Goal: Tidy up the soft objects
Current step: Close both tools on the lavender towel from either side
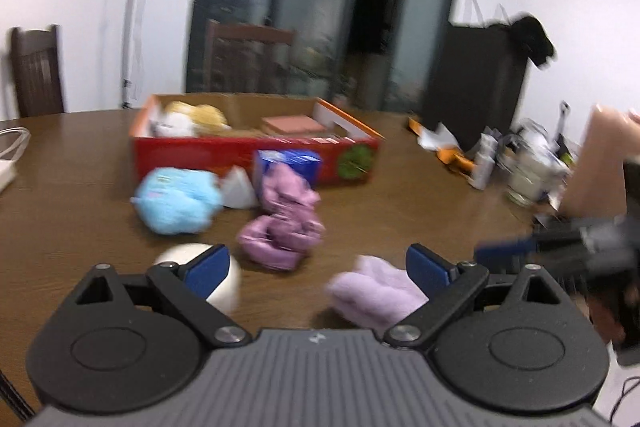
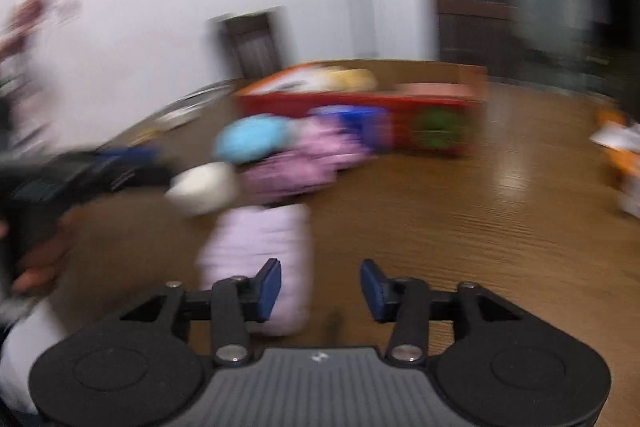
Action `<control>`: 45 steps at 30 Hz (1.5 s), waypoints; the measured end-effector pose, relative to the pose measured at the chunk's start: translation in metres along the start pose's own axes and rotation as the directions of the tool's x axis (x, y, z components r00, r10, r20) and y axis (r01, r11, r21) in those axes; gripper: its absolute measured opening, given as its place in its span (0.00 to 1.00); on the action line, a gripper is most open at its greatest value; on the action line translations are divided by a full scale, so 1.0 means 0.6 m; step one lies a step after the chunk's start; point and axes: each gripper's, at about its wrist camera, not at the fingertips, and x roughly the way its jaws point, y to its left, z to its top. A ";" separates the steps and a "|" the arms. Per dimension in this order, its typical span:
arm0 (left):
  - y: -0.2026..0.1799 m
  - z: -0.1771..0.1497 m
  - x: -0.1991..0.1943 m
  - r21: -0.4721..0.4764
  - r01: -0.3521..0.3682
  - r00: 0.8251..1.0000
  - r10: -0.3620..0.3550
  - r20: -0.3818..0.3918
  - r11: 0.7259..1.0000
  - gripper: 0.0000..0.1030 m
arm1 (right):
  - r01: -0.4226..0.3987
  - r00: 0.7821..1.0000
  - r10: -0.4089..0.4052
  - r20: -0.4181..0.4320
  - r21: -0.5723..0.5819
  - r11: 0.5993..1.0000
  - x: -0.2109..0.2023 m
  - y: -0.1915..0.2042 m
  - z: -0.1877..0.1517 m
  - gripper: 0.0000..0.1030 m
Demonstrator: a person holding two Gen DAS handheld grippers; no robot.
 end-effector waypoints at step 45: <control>0.005 -0.048 0.050 -0.263 0.055 0.978 -0.105 -0.182 0.963 0.30 | -0.187 0.979 0.204 -0.005 0.386 0.904 0.023 -0.009 -0.052 0.24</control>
